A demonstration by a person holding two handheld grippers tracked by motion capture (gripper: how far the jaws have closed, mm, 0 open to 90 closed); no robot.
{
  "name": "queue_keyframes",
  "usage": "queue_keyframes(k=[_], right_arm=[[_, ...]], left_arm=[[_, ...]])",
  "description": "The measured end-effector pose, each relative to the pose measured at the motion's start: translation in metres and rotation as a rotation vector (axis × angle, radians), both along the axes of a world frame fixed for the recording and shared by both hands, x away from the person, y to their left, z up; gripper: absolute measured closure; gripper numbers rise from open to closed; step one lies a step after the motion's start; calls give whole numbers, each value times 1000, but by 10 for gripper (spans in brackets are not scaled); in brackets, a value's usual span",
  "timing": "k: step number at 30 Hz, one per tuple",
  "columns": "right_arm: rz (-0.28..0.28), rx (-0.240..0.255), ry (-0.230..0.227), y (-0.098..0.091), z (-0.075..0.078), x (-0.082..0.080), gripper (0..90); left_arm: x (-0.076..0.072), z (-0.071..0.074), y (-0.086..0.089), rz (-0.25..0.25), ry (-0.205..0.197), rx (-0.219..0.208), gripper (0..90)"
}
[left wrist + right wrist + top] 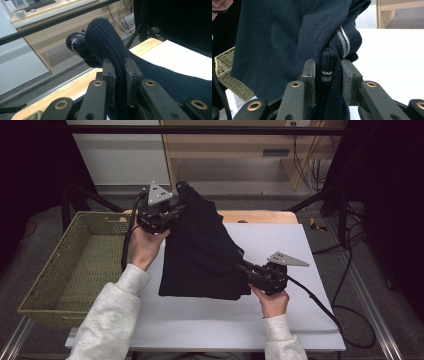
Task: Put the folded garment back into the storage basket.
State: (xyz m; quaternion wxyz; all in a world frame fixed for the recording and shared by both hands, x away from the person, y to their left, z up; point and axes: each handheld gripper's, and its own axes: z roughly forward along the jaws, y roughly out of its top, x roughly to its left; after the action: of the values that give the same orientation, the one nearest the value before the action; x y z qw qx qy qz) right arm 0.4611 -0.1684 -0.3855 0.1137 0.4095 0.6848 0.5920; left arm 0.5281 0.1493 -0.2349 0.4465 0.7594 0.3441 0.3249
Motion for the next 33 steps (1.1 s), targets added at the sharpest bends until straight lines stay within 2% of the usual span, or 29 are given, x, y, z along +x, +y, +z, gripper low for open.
queue_keyframes(k=[23, 31, 33], right_arm=[[61, 12, -68, 43, 23, -2, 679], [69, 15, -77, 52, 29, -1, 679], [74, 18, -78, 56, 30, -1, 679]], left_arm=[[-10, 28, 42, 41, 4, 4, 809], [-11, 35, 54, 46, -1, 4, 809], [-12, 37, 57, 50, -2, 14, 809]])
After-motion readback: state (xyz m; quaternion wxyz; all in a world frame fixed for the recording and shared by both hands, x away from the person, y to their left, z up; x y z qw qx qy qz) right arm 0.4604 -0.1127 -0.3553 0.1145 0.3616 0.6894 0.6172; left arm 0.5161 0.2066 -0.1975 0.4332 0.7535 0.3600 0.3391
